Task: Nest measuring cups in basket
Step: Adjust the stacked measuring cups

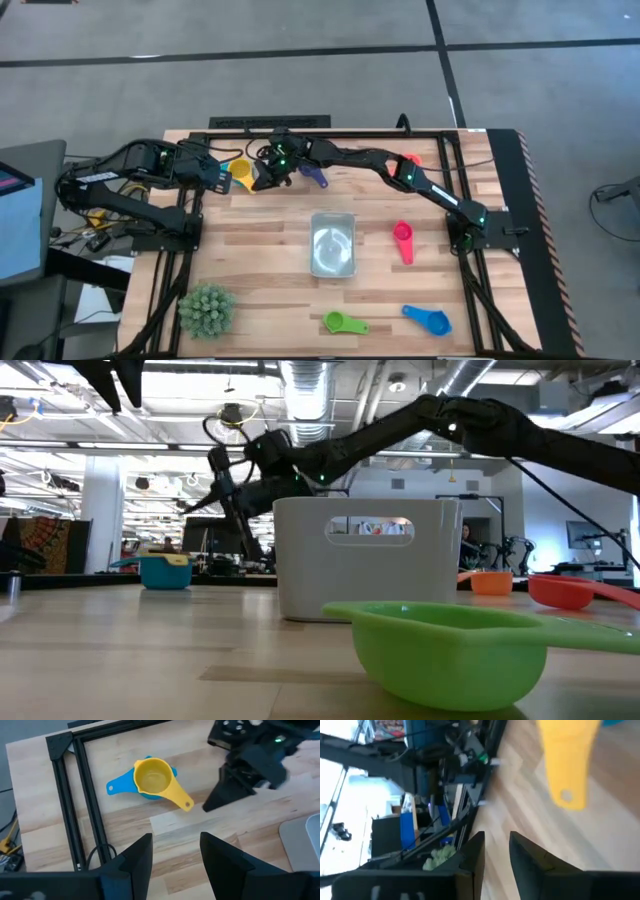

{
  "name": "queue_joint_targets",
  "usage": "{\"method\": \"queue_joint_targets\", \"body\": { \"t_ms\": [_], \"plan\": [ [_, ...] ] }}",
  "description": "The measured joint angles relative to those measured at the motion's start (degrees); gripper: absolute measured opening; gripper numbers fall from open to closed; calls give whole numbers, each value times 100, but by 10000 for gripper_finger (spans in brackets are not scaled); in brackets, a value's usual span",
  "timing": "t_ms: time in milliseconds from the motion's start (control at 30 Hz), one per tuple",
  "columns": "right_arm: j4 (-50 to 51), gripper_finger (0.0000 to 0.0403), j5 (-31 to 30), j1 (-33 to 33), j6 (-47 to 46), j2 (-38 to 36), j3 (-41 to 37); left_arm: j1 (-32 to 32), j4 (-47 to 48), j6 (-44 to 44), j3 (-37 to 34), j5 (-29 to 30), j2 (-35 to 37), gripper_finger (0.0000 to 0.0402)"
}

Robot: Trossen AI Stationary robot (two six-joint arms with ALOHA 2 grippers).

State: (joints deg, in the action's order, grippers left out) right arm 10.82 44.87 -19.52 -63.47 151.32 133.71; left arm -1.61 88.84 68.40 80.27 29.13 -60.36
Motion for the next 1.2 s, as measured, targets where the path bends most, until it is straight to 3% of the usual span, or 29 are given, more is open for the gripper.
{"method": "queue_joint_targets", "body": {
  "t_ms": [300,467,633,867,1200],
  "plan": [
    [1562,136,-507,-2,1669,-964,-2,-182,21,-213,0,648,-240,153],
    [2876,148,-1275,-54,3367,-1806,13,-921,-58,-775,0,634,-611,153],
    [4396,136,-2196,-82,4802,-2392,13,-1774,-759,-1868,0,157,-1024,153],
    [5721,110,-2622,-87,5510,-2680,2,-3027,-1464,-3150,0,-278,-1790,153],
    [6278,76,-2676,241,5816,-3151,2,-4186,-1825,-4050,-2,-1127,-3138,153]
  ]
}}
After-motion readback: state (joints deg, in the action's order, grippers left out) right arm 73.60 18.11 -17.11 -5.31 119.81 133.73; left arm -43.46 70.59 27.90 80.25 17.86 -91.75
